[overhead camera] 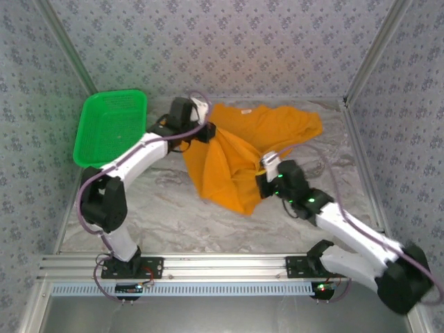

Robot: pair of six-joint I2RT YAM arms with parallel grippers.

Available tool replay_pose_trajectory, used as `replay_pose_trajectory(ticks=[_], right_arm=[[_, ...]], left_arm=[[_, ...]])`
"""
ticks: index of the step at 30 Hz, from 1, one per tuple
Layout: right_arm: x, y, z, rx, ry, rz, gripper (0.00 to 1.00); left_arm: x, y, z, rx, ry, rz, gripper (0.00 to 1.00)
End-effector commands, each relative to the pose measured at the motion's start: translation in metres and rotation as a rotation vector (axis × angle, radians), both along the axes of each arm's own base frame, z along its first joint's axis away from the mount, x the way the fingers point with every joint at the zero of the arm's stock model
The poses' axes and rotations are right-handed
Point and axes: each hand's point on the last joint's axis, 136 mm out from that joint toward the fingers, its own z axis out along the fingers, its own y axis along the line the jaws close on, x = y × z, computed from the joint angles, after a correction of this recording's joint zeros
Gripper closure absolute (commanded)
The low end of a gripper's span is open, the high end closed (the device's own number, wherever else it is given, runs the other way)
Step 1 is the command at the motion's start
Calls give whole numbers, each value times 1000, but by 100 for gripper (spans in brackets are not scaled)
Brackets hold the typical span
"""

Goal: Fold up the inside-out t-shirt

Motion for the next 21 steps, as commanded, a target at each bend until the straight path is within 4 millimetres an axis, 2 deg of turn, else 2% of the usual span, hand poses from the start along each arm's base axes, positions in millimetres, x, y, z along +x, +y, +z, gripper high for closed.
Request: replay_pose_trajectory(ticks=[1, 3, 4, 7, 8, 10, 12, 14, 15, 19, 21], right_arm=[[-4, -29, 59, -15, -126, 41, 100], [3, -50, 68, -22, -122, -13, 100], [5, -56, 63, -32, -96, -15, 100], [14, -72, 26, -85, 6, -92, 100], [19, -86, 11, -98, 58, -180, 100], [24, -118, -22, -117, 179, -359, 100], [22, -129, -47, -108, 271, -411, 100], [19, -120, -63, -110, 322, -351, 80], [16, -111, -66, -106, 331, -297, 74], [13, -85, -53, -139, 291, -124, 64], [13, -71, -38, -139, 239, -31, 59]], left_arm=[[19, 62, 57, -201, 63, 213, 100], [31, 84, 45, -171, 87, 261, 100], [37, 89, 29, -130, 111, 274, 100], [42, 90, -42, -56, 247, 292, 100], [38, 90, -69, -40, 313, 300, 100], [27, 85, -112, -32, 390, 308, 100], [15, 68, -135, -12, 393, 269, 98], [0, 46, -143, 26, 388, 178, 87], [-7, 35, -142, 24, 385, 131, 83], [-30, 4, -122, 46, 357, -30, 64], [-40, -9, -102, 64, 314, -105, 60]])
